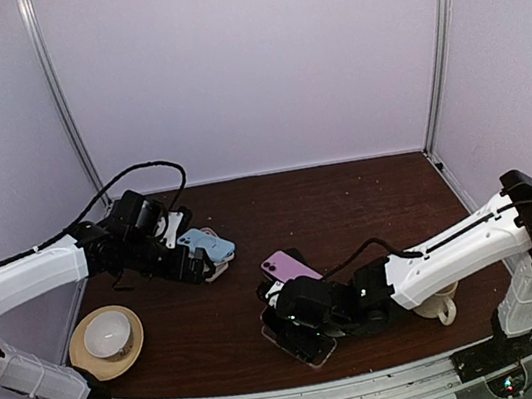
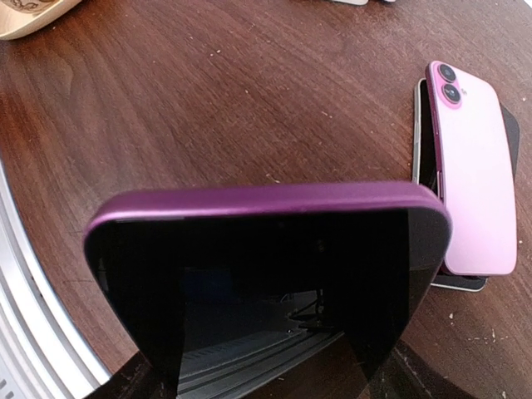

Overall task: Put the phone into the phone case
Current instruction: Place the phone on the phone case.

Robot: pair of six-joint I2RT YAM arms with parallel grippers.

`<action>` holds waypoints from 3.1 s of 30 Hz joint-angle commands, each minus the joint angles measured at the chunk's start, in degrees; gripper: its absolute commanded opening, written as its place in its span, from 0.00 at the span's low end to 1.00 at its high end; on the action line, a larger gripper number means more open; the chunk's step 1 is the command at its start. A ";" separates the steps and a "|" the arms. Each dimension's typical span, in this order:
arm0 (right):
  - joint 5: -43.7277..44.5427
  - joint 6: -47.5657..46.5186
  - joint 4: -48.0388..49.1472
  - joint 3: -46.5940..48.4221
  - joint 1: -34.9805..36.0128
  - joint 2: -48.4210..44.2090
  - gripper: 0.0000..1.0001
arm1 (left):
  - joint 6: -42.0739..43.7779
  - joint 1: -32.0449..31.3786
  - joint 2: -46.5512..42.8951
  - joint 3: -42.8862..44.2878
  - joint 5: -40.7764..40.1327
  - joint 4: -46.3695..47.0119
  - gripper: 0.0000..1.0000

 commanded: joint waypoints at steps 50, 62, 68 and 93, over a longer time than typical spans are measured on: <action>3.56 14.68 -14.63 9.38 0.36 7.81 0.00 | 1.78 0.14 -1.97 -0.55 2.37 3.72 0.97; 2.67 12.50 -15.48 8.79 1.34 10.45 0.00 | 1.82 0.14 -1.74 -0.55 2.61 3.84 0.98; 2.10 13.46 -16.36 8.72 1.39 11.23 0.10 | 1.78 0.14 -1.71 -0.56 2.77 3.81 0.97; 6.64 13.65 -21.64 13.17 1.43 13.53 0.83 | 2.22 0.17 -2.55 -0.73 2.21 3.98 0.98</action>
